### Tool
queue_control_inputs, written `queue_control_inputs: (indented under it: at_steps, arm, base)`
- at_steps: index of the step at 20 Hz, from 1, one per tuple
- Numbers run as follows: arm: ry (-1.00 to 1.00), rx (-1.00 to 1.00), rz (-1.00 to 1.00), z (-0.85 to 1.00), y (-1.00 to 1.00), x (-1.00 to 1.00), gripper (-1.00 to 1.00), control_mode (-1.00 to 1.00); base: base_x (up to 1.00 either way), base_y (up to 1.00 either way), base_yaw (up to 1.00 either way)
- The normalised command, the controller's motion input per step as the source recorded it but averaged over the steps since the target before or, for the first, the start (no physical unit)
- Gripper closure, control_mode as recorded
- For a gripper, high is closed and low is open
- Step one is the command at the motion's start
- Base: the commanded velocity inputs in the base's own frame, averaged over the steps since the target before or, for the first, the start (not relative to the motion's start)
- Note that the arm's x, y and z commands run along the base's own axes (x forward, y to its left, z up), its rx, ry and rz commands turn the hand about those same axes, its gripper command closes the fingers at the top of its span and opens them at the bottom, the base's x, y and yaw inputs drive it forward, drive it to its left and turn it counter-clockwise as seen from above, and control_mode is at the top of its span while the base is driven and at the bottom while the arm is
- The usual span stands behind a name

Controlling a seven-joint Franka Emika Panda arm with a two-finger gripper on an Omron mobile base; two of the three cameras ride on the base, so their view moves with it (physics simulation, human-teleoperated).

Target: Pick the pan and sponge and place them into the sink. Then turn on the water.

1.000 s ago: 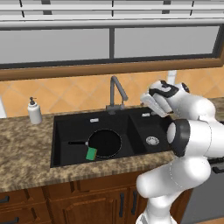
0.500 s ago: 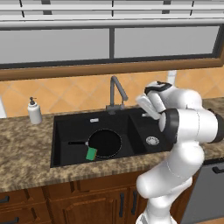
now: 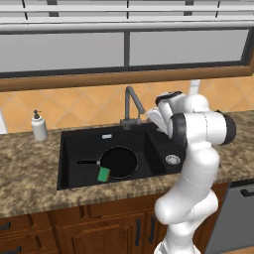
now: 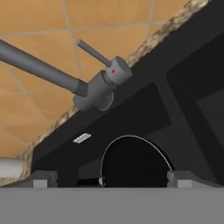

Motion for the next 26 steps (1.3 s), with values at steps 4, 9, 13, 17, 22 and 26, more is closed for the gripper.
queue_control_inputs:
  at_steps: [4,9,13,17,22,26]
  arm:
    - [-0.03,0.01,0.00,-0.24,0.12,0.38,-1.00,-1.00]
    - [0.00,0.02,0.00,-0.05,0.05,0.50,-1.00,-1.00]
    - [0.00,0.00,0.00,-0.04,0.00,0.49,-1.00,-1.00]
    - [0.00,0.00,0.00,-0.13,0.03,0.46,-1.00,-1.00]
    - [0.00,0.00,0.00,-0.21,0.04,0.36,-1.00,-1.00]
    - [0.00,0.00,0.00,-0.16,0.05,0.30,-1.00,-1.00]
  base:
    - [0.00,0.00,0.00]
    - [0.00,0.00,0.00]
    - [0.00,0.00,0.00]
    - [0.00,0.00,0.00]
    - [0.00,0.00,0.00]
    - [0.00,0.00,0.00]
